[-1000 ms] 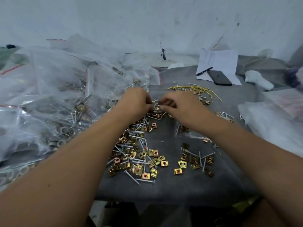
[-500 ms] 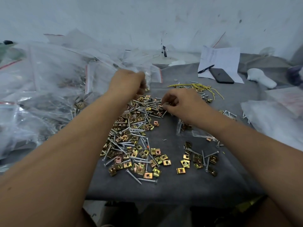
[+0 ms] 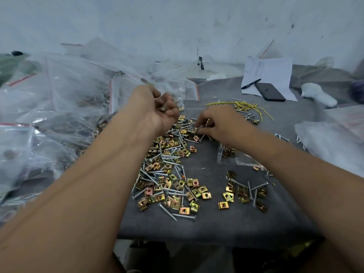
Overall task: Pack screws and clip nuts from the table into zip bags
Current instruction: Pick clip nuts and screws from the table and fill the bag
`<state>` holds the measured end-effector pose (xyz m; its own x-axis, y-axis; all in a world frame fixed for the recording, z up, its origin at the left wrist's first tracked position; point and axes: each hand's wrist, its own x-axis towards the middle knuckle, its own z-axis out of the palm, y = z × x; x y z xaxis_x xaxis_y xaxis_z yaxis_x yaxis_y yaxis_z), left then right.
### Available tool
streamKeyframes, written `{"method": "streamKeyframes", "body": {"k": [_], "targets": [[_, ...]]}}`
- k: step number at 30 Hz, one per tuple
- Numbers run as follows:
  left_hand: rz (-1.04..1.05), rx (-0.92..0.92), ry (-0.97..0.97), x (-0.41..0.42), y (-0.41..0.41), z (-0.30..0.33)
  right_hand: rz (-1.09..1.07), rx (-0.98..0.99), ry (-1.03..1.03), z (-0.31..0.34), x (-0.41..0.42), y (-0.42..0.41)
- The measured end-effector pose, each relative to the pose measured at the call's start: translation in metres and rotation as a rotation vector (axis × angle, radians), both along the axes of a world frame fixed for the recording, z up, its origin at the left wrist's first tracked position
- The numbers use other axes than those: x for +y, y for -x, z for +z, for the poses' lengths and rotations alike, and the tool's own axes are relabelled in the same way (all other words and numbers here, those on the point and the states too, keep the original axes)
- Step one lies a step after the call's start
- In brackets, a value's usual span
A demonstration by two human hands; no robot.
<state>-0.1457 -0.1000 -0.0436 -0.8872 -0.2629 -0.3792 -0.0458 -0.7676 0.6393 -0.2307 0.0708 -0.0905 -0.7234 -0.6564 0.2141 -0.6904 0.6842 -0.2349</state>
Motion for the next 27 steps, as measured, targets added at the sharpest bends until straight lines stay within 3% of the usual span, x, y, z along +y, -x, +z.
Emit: {"method": "streamKeyframes", "body": {"k": [4,12,16,22,27], "targets": [[0.021,0.007,0.004,0.000,-0.002,0.000,-0.064,-0.085,-0.083,0.008,-0.008,-0.004],[0.017,-0.031,-0.013,0.000,-0.001,-0.003,-0.108,-0.027,-0.111,0.005,-0.015,-0.012],[-0.049,-0.065,0.067,0.002,-0.003,-0.004,-0.083,-0.181,0.114,0.004,0.000,-0.005],[-0.347,-0.190,0.555,0.022,0.000,-0.004,0.041,-0.693,0.795,0.009,0.021,0.008],[-0.437,-0.044,0.694,0.036,0.002,-0.001,0.133,-0.601,0.772,0.015,0.021,-0.001]]}}
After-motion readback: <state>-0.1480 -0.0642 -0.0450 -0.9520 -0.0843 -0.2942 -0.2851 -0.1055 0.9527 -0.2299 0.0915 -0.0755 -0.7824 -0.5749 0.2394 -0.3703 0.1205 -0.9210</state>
